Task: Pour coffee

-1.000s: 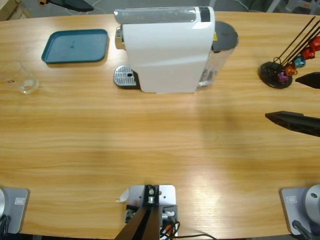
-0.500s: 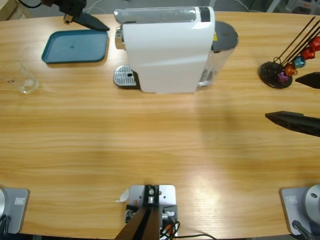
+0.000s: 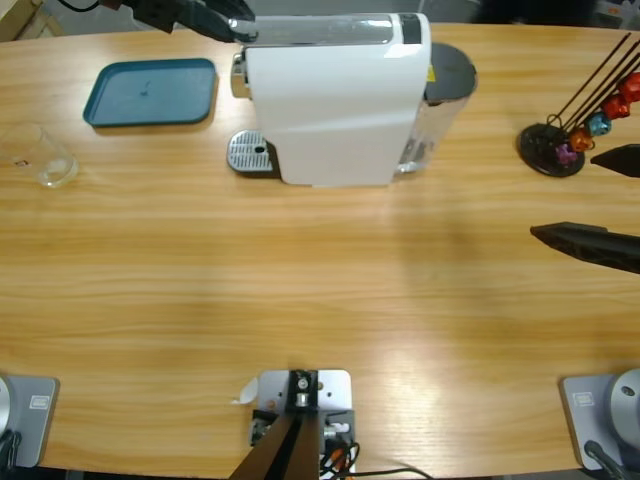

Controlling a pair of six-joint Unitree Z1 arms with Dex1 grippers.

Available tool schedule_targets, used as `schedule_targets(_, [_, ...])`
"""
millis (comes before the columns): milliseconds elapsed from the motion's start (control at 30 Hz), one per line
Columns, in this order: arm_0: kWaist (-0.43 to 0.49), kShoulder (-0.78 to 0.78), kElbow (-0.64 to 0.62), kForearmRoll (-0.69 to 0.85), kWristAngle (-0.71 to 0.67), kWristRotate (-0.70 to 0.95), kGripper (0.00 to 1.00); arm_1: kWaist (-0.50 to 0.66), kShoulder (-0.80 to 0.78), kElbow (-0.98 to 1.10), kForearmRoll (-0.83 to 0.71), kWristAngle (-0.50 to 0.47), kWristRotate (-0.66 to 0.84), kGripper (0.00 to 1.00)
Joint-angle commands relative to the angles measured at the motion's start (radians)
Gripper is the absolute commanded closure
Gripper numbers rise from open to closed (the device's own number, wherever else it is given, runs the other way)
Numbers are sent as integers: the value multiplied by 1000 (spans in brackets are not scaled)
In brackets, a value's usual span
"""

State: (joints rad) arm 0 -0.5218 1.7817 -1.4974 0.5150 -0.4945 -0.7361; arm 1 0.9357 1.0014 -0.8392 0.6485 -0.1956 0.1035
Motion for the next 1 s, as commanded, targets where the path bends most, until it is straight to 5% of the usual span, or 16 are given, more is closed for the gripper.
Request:
schedule_targets(33, [-32,-8,-14,-68,-81,35,1000,6,2,29,6,-10,-7,13])
schedule_targets(300, [-83,-54,-98,-96,-87,24,1000,6,-8,29,8,-31,4,18])
schedule_targets(333, [-94,-56,-98,-117,-87,28,773,6,-17,27,17,-59,15,18])
schedule_targets(367, [-107,-59,-96,-136,-81,47,219,6,-29,24,33,-102,24,23])
schedule_targets(400, [-119,-66,-89,-147,-71,105,32,6,-47,22,53,-188,36,40])
schedule_targets(533, [-222,-176,66,-127,318,418,9,-171,-57,26,45,-342,64,59])
schedule_targets(633, [-317,-246,163,-46,549,560,9,-438,-28,58,8,-314,74,251])
schedule_targets(767, [-377,-360,325,-32,582,555,9,-649,44,129,-186,-161,51,271])
schedule_targets(1000, [-388,-481,463,-27,586,496,12,-698,224,227,-522,-65,61,271])
